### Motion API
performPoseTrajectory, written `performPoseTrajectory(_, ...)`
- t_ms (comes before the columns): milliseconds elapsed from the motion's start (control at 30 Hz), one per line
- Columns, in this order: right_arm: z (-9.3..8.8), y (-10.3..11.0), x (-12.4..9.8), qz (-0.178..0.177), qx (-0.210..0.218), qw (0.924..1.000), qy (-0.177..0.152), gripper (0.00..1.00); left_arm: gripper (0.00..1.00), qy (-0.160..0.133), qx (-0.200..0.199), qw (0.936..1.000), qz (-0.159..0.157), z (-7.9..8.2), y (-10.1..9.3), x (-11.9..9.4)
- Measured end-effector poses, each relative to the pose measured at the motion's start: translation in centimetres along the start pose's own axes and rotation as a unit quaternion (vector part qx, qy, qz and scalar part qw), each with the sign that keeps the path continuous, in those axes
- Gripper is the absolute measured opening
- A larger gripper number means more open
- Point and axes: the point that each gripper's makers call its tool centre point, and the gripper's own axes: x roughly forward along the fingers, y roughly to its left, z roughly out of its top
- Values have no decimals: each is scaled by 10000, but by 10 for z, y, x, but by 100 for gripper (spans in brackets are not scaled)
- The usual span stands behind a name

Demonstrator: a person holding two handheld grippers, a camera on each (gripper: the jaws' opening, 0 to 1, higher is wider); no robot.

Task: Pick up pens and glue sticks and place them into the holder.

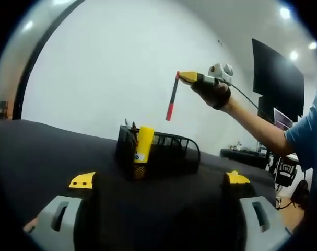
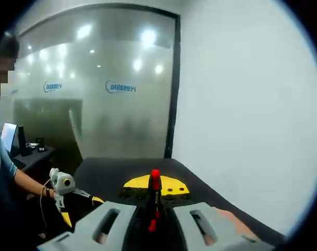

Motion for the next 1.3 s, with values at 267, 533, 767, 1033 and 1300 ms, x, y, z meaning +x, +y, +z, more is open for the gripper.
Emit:
performPoseTrajectory(267,-4,-16,18,-65,79,9999,-77,2,91,-24,4,10000,23,2,9,4)
performPoseTrajectory(533,-25,-28,33,-261,200,9994,-38,2,90,2,27,10000,29,-1,1,0)
performPoseTrajectory(767,-39,-39,38,-375,373,9986,-12,2,89,-31,9,10000,0,1,0,-1)
performPoseTrajectory(1033,-55,-45,48,-409,308,9983,289,2,87,-27,8,10000,9,1,-1,-3)
performPoseTrajectory(1300,-71,-45,51,-439,222,9974,524,2,86,5,19,10000,-6,0,-2,-3)
